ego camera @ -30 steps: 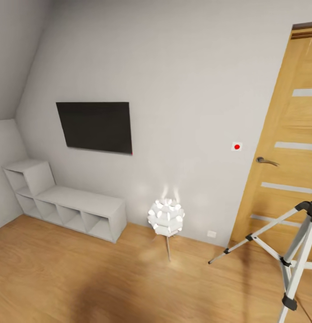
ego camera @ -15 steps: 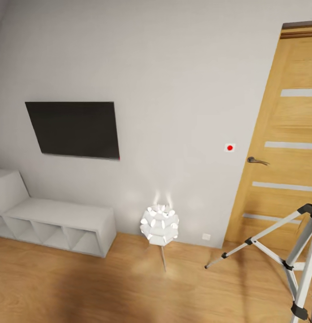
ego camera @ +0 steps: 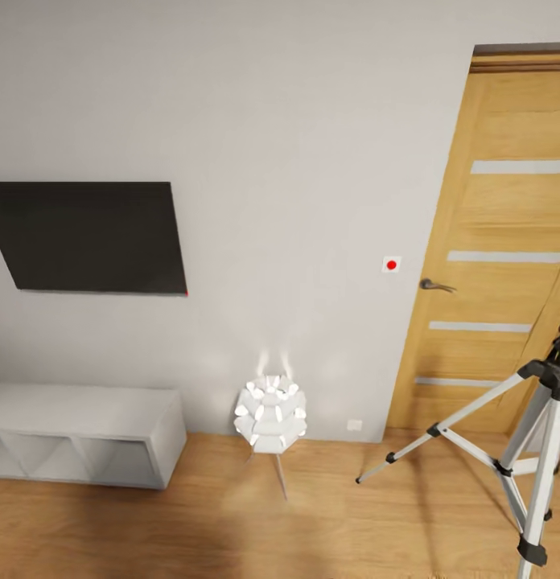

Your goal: Attach the digital camera to the camera tripod in the bedroom.

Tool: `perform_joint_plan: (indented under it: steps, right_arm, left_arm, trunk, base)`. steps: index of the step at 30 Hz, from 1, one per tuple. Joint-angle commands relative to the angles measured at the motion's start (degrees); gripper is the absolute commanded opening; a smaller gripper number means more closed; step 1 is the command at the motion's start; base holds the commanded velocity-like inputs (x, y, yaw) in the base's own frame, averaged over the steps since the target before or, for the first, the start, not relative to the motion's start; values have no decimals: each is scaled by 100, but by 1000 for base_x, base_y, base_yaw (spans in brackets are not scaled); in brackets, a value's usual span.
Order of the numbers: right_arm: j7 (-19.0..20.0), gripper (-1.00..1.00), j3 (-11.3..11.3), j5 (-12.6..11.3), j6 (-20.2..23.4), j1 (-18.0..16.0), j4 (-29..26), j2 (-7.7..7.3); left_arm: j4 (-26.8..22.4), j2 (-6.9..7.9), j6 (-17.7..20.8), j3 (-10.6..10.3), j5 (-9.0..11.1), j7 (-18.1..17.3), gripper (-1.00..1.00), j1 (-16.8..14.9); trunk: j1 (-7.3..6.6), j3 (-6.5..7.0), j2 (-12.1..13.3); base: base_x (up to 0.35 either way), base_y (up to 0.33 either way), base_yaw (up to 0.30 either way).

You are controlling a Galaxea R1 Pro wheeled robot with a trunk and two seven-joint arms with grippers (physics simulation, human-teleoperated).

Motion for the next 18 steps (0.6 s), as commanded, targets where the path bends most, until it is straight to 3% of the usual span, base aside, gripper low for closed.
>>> perform_joint_plan:
  steps: [1, 18]
  right_arm:
    - [12, 100, -51, 44, -29, -6, 17, -2]
    - [12, 100, -69, 37, -25, -6, 17, -3]
  left_arm:
    - [-1, 0, -9, -50, 29, 11, -100, 0]
    - [-9, 0, -14, -50, 41, 11, -100, 0]
  trunk:
    - [2, -2, -4]
    - [2, -2, -4]
  base:
    - [23, 22, -284]
    - [4, 4, -291]
